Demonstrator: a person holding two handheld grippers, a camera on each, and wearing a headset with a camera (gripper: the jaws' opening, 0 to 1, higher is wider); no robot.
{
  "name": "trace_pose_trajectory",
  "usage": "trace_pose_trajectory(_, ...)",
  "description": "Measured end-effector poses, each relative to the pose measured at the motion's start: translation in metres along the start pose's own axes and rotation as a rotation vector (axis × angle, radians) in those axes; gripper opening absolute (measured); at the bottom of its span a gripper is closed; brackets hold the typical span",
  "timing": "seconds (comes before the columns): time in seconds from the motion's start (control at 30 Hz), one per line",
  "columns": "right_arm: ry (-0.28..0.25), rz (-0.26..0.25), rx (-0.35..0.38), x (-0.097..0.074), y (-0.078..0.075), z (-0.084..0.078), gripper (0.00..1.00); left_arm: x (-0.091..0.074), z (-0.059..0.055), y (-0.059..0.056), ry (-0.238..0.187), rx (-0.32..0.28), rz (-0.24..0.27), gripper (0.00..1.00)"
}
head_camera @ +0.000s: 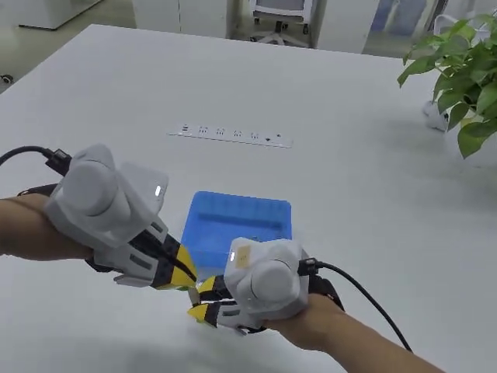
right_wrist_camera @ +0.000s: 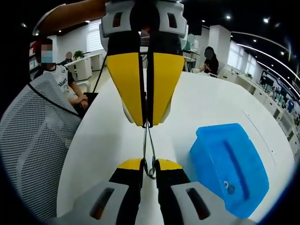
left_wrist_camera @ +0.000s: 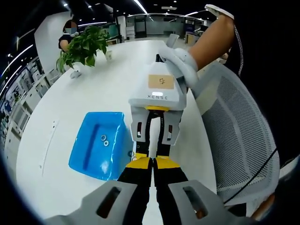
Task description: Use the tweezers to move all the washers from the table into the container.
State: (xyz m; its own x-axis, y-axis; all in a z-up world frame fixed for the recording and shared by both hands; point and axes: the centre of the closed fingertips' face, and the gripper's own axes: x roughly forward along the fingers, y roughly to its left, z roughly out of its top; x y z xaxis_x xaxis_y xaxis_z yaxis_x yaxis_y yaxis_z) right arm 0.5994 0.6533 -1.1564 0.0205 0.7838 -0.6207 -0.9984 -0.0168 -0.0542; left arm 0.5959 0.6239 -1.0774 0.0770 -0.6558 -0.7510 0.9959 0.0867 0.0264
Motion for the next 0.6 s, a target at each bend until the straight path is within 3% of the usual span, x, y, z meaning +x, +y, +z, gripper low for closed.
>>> trace_pose_trajectory(0.6, 0.012, -0.007, 0.006, -0.0023, -0.0001, -0.0069, 0.16, 0.0, 0.0016, 0.0088, -0.01, -0.024, 0.006, 0.05)
